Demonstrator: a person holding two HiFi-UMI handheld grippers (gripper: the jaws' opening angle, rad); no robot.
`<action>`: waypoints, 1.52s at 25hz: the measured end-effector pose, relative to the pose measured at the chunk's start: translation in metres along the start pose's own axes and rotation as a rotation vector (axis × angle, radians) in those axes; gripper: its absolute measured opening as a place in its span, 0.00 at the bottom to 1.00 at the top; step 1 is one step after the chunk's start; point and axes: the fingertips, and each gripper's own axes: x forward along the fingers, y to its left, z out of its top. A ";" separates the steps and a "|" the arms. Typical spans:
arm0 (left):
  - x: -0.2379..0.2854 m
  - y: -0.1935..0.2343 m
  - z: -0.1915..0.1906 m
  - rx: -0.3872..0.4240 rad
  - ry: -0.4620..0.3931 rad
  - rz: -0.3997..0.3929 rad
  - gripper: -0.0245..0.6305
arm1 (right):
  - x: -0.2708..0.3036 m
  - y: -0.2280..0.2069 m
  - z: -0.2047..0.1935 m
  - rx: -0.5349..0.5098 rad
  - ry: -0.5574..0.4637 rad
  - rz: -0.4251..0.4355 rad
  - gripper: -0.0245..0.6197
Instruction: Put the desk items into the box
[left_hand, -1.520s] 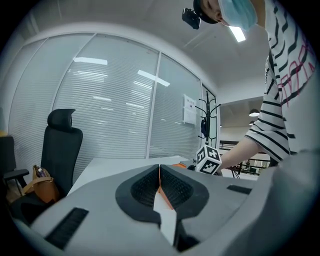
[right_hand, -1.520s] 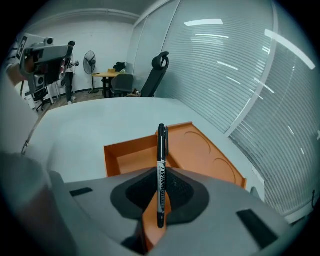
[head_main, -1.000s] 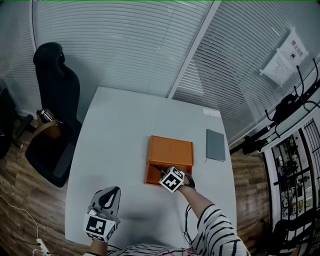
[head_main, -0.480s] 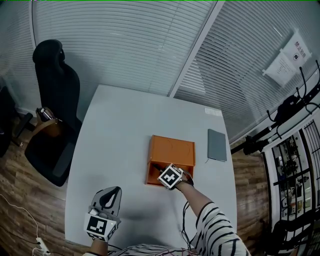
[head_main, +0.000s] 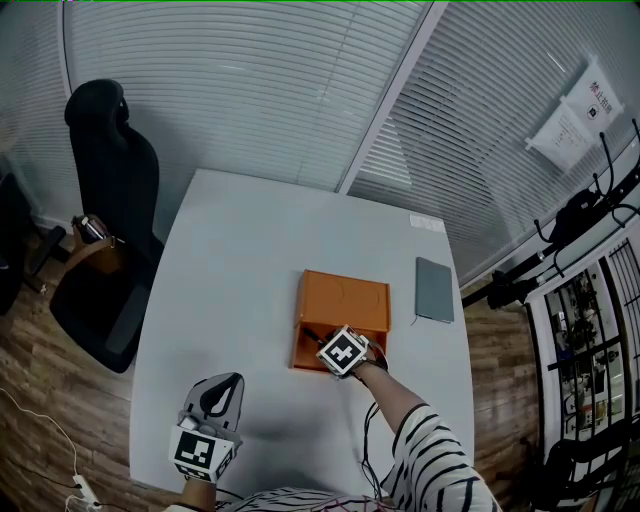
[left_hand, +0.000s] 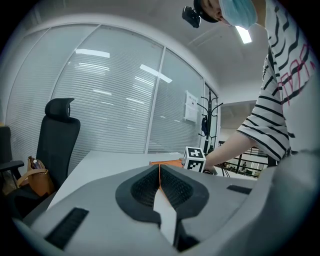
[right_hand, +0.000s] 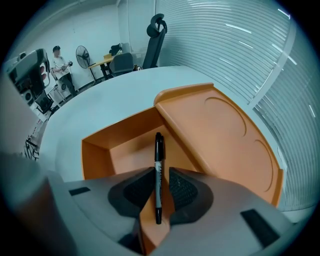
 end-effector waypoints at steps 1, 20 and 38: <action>0.001 -0.001 0.001 0.004 0.001 0.000 0.08 | -0.001 0.000 0.001 0.002 -0.007 0.001 0.20; -0.016 -0.028 0.015 0.056 -0.011 -0.006 0.08 | -0.059 0.007 0.019 0.075 -0.248 -0.089 0.19; -0.057 -0.088 0.030 0.103 -0.045 0.049 0.08 | -0.222 0.050 0.003 0.272 -0.810 -0.214 0.08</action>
